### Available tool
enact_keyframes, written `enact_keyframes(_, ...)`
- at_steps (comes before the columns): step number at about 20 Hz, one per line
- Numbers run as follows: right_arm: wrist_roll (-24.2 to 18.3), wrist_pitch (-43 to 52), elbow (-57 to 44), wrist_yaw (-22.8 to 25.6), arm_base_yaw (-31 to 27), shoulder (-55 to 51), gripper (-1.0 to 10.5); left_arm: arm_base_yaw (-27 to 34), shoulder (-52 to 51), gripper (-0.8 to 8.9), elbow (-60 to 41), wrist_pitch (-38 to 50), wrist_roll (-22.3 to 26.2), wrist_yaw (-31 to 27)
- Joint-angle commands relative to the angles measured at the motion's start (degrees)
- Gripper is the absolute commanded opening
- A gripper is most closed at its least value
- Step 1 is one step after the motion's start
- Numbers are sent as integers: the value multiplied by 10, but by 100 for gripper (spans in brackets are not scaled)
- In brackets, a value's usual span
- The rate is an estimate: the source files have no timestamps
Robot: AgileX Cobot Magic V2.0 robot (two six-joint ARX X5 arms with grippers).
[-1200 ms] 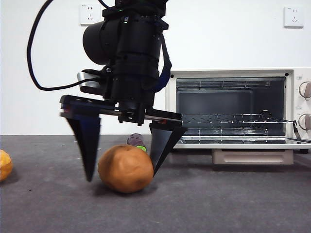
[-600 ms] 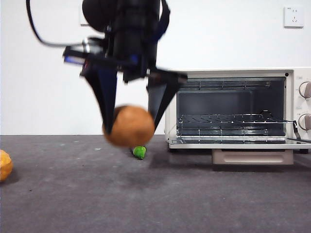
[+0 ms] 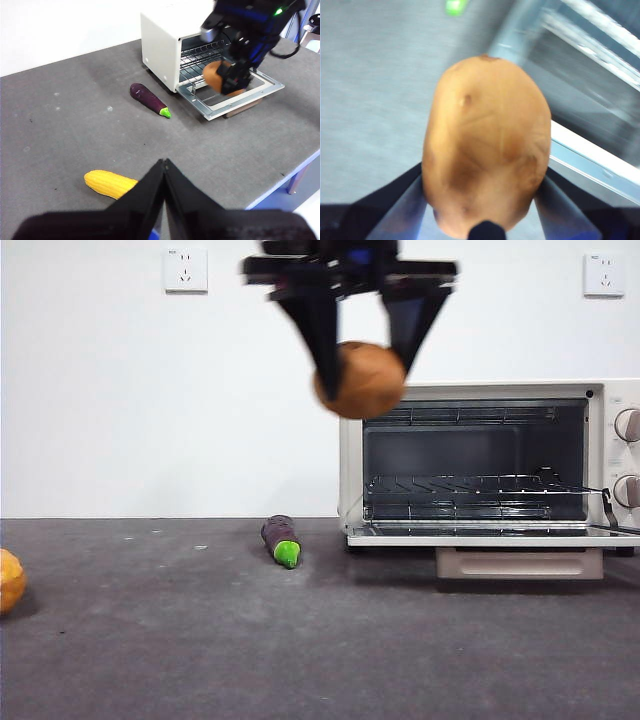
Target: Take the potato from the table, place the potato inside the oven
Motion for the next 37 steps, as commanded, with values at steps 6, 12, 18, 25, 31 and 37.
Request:
enact_keyframes(6, 5, 92, -254, 56, -103, -166, 95, 0, 0, -6, -4, 3, 6, -76)
enact_keyframes(12, 24, 365, -379, -28, -186, -209, 95, -3, 2, -6, -4, 3, 6, -92)
enact_keyframes(18, 17, 514, -394, -34, -197, -188, 94, -4, 12, -6, -4, 3, 3, -103)
enact_keyframes(25, 26, 579, -394, -30, -213, -138, 94, -4, 40, -6, -4, 3, 4, -109)
enact_keyframes(31, 56, 623, -394, -21, -246, -106, 93, -3, 50, -6, -4, 3, 4, -109)
enact_keyframes(37, 76, 662, -394, -21, -261, -93, 174, -3, 50, -6, -4, 3, -7, -109)
